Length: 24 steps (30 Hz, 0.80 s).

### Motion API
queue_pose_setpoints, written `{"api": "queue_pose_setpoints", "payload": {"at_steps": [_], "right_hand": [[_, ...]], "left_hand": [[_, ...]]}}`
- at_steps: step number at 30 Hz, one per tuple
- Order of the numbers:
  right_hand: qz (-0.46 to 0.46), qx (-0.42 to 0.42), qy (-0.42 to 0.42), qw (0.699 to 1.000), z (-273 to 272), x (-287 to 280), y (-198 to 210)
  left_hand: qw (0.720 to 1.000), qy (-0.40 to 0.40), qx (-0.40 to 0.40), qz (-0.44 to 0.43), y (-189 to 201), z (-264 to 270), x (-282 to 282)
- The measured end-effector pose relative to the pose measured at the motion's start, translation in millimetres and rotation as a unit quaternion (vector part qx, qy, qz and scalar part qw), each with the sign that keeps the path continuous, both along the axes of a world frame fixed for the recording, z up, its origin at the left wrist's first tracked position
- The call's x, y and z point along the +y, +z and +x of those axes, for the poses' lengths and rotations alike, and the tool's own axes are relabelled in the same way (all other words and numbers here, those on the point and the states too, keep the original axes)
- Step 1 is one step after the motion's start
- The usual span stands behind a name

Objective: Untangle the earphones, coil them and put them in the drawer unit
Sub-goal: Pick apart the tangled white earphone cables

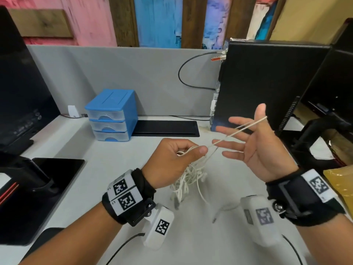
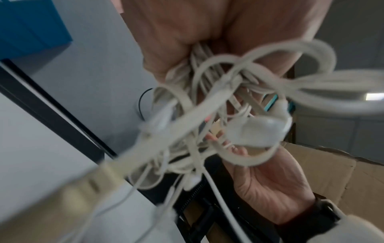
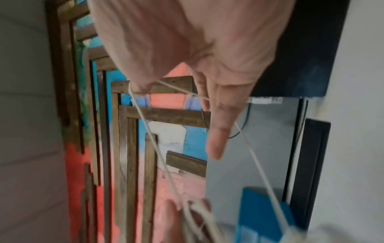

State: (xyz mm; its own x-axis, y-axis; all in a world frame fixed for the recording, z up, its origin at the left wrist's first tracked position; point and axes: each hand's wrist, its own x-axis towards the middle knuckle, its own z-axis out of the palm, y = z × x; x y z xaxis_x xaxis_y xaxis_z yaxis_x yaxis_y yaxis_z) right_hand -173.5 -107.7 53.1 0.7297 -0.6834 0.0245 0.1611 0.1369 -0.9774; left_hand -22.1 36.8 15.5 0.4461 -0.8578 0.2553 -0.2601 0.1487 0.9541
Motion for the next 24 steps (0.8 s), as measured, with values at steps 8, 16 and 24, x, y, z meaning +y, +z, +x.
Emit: {"api": "queue_pose_setpoints", "payload": {"at_steps": [8, 16, 24], "right_hand": [[-0.281, -0.09, -0.235, 0.926, -17, -15, 4], [-0.316, 0.147, -0.104, 0.931, -20, -32, -3], [-0.189, -0.065, -0.266, 0.943, -35, -55, 14]], "left_hand": [[0.998, 0.06, 0.009, 0.035, -6, 30, 3], [0.987, 0.156, 0.028, 0.028, -11, 58, 0], [0.968, 0.224, 0.082, 0.074, -17, 111, 17]]}}
